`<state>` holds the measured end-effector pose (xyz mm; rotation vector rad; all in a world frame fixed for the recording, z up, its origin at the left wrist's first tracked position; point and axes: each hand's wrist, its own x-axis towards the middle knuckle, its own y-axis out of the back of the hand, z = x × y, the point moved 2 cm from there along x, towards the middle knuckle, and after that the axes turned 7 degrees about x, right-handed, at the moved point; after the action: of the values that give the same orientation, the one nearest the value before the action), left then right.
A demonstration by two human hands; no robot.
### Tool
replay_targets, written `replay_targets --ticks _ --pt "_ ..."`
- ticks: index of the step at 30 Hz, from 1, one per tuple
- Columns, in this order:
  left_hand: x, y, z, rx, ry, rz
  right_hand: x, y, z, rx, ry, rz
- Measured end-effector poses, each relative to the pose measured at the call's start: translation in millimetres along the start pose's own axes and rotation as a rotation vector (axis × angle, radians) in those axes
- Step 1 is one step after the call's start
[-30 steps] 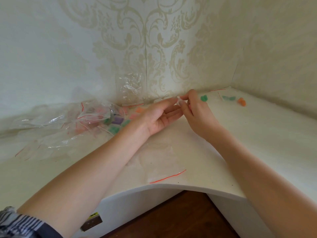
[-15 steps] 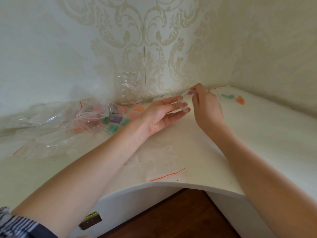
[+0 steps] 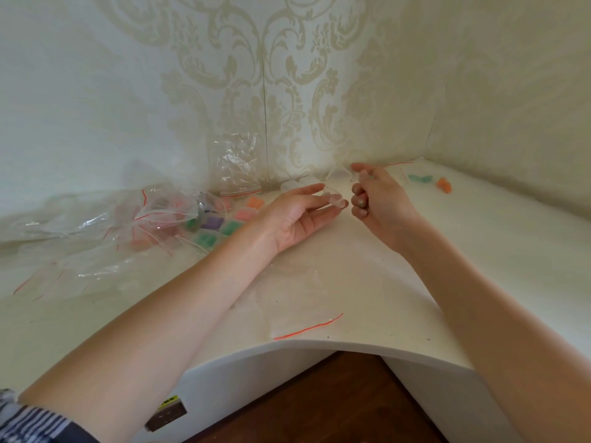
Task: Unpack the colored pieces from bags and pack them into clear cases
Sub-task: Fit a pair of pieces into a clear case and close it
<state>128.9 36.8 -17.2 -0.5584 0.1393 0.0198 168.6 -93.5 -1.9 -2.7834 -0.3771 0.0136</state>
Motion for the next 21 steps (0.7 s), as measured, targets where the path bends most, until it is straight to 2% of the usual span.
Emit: replay_targets --ticks 5,7,10,14,21 --pt "3.4 3.1 -0.8 -0.017 -0.004 0.007 0.7 4.8 1.7 -0.261 0.19 0.01" --pt "2.4 1.9 -1.3 -0.026 0.021 -0.038 0.0 5.4 0.3 -0.352 0.24 -0.005" --pt "-2.2 -4.0 -2.8 0.017 0.061 -0.13 -5.1 1.1 -2.1 -0.418 0.319 -0.069" --pt "-4.9 -6.6 -4.1 0.074 0.065 -0.139 -6.9 1.1 -0.4 -0.493 0.36 -0.124" --pt "-8.2 -7.5 -3.1 0.083 0.06 -0.134 -5.6 4.0 1.4 -0.653 0.431 0.016"
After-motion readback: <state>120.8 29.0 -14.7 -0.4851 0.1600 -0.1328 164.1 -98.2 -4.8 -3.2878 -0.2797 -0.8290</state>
